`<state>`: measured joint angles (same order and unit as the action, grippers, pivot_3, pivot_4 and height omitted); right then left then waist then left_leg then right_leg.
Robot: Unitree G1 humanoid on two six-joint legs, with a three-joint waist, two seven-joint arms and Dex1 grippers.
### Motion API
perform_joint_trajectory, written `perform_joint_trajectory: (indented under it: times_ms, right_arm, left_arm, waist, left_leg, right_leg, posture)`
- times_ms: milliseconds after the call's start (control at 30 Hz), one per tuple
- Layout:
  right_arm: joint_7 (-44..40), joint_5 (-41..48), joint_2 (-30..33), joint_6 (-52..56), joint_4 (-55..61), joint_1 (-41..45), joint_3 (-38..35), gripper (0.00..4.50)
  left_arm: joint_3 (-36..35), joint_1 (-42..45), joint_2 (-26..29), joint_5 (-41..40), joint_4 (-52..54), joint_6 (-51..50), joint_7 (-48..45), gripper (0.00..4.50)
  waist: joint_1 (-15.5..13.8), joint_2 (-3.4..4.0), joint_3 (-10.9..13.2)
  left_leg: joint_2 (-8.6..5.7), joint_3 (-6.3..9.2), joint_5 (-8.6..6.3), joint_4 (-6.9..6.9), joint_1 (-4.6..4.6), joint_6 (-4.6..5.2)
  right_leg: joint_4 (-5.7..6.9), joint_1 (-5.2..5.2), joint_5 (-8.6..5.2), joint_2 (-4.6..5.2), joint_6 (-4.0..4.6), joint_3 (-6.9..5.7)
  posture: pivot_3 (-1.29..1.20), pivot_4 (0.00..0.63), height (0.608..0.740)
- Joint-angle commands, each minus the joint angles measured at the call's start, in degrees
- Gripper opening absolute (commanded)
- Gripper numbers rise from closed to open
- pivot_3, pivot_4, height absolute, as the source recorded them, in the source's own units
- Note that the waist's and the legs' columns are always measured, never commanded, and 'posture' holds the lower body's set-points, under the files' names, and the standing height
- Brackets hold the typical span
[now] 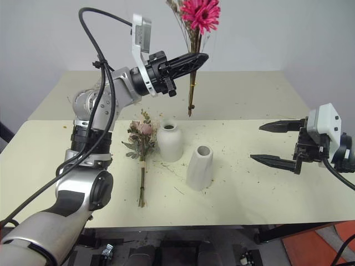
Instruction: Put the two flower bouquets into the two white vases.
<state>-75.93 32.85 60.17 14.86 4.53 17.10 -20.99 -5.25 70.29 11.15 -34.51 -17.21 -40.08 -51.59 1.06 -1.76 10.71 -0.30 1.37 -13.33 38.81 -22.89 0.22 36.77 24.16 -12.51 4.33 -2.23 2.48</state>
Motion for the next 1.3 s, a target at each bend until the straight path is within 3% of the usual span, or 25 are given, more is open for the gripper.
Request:
perform_joint_trajectory:
  times_ms: [33, 1000, 1300]
  right_arm:
    - [0.58, 1.46, 0.47, 0.39, 1.55, 0.01, -2.61, 4.5]
    - [1.43, 1.77, -0.35, 0.88, 2.68, -0.79, -2.5, 4.5]
    - [1.98, 2.23, -0.5, 1.05, 3.56, -2.08, -3.24, 4.5]
  left_arm:
    - [-0.47, -0.93, -0.68, -3.36, 4.36, -2.13, 0.21, 0.01]
    - [5.26, -10.29, -3.89, -7.98, 15.31, -7.87, 2.72, 0.01]
    - [9.97, -14.5, -3.83, -4.06, 16.37, -2.18, 0.83, 0.01]
  waist:
    - [-0.02, 0.0, 0.0]
    - [-0.2, 0.0, 0.0]
    - [-0.2, 0.02, -0.01]
  left_leg:
    - [0.0, 0.0, 0.0, 0.0, 0.02, 0.0]
    - [-0.01, 0.01, 0.0, 0.01, 0.02, 0.0]
    - [0.0, 0.0, 0.0, 0.01, 0.07, 0.0]
  right_leg:
    - [0.0, -0.02, 0.0, 0.0, 0.0, 0.0]
    - [-0.02, -0.05, 0.0, 0.0, 0.0, 0.01]
    - [-0.03, -0.12, 0.0, 0.0, 0.0, 0.01]
  posture:
    - [0.0, 0.15, 0.74]
    - [0.0, 0.15, 0.74]
    - [0.0, 0.15, 0.74]
